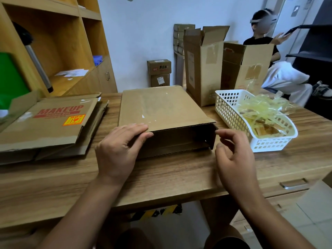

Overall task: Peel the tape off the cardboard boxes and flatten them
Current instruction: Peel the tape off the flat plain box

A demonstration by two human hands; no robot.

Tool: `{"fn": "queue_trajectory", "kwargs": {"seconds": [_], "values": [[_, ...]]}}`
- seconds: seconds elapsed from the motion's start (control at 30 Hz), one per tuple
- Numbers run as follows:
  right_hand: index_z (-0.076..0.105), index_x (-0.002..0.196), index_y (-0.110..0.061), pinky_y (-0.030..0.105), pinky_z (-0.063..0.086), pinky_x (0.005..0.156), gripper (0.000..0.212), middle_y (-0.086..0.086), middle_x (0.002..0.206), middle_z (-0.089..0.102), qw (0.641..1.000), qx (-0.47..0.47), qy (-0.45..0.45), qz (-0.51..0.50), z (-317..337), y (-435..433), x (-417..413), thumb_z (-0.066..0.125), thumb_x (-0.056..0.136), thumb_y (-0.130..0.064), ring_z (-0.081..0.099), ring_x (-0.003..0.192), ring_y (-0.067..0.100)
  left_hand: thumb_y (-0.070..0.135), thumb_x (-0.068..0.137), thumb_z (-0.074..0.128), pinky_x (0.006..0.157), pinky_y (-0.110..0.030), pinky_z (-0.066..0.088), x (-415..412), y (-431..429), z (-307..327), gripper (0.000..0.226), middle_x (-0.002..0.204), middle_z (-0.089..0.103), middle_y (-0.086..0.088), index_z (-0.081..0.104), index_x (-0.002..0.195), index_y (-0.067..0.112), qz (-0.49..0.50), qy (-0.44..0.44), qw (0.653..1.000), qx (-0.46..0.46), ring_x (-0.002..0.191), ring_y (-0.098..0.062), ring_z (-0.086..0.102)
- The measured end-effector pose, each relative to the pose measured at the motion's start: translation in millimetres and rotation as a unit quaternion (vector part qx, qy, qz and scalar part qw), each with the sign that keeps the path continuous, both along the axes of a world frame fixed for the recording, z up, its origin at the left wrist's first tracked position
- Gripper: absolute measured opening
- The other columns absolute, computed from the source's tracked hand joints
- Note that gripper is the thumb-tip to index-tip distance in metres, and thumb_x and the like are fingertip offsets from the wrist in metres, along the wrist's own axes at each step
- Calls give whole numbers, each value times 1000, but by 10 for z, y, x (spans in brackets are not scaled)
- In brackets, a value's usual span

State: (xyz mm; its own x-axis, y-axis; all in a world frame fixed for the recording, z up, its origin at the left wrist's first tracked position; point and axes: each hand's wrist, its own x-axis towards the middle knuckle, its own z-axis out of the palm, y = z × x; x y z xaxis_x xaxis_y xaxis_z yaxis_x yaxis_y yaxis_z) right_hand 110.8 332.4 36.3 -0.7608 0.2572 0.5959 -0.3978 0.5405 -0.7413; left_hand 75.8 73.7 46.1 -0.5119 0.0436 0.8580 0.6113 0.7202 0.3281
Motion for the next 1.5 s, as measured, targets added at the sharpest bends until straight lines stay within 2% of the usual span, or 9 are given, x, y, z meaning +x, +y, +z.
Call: {"fn": "queue_trajectory", "kwargs": {"seconds": [0.17,0.37,0.63,0.9,0.97,1.07,1.23,1.33,1.5], "values": [[67,122,-25,10,45,95,37,-17,117,67,983,6,-95,159,32,-334,101,56,96,-2,61,114,-4,21,88,77,95,-36,56,17,-22,27,21,110,74,-3,76,105,9,-33,-14,999,34,107,-11,69],[56,140,-23,26,43,111,46,-11,134,64,939,-26,-238,248,114,-723,-147,53,98,-5,56,124,0,19,84,81,94,-35,54,-40,-75,17,23,111,70,-5,72,100,5,-37,-28,995,89,108,-16,67],[59,138,-14,39,42,115,55,-6,122,68,893,-133,-315,293,84,-1098,-399,43,90,10,59,125,13,25,88,75,89,-30,54,-24,-99,29,16,99,75,6,76,102,16,-65,-84,980,166,96,-7,70],[59,139,-18,37,43,114,55,1,135,65,878,-89,-327,337,83,-1244,-288,43,94,7,59,126,12,24,88,75,89,-25,53,-25,-93,47,18,99,76,7,77,103,17,-73,-94,977,179,97,-7,72],[62,136,-26,44,53,103,53,-1,125,71,869,-74,-332,360,48,-1291,-208,45,93,1,67,113,19,25,88,74,91,-27,53,-25,-97,43,18,101,76,6,77,104,17,-74,-93,978,169,99,-7,71],[62,133,-31,35,56,73,53,-2,116,73,873,-54,-321,363,21,-1330,-158,45,94,-1,70,90,19,23,89,74,96,-33,54,-34,-94,27,18,104,76,3,77,104,13,-76,-91,981,155,105,-9,71],[62,132,-34,58,51,100,51,-6,120,72,872,-48,-321,366,89,-1289,-87,49,87,-14,66,114,31,25,89,74,95,-37,55,-39,-116,20,22,107,75,3,75,105,10,-76,-95,984,127,106,-10,69],[63,135,-26,43,49,108,44,-8,128,69,873,-49,-312,371,121,-1096,-77,52,96,-8,64,120,11,27,89,73,94,-34,55,-32,-121,19,24,109,73,3,73,107,10,-76,-91,988,102,107,-10,68],[69,119,-14,38,59,91,32,6,108,76,889,-123,-266,352,441,-551,-1,47,102,0,73,99,21,26,99,61,92,-34,55,-44,-127,8,21,110,72,3,72,110,11,-82,-85,988,97,107,-10,67]]}}
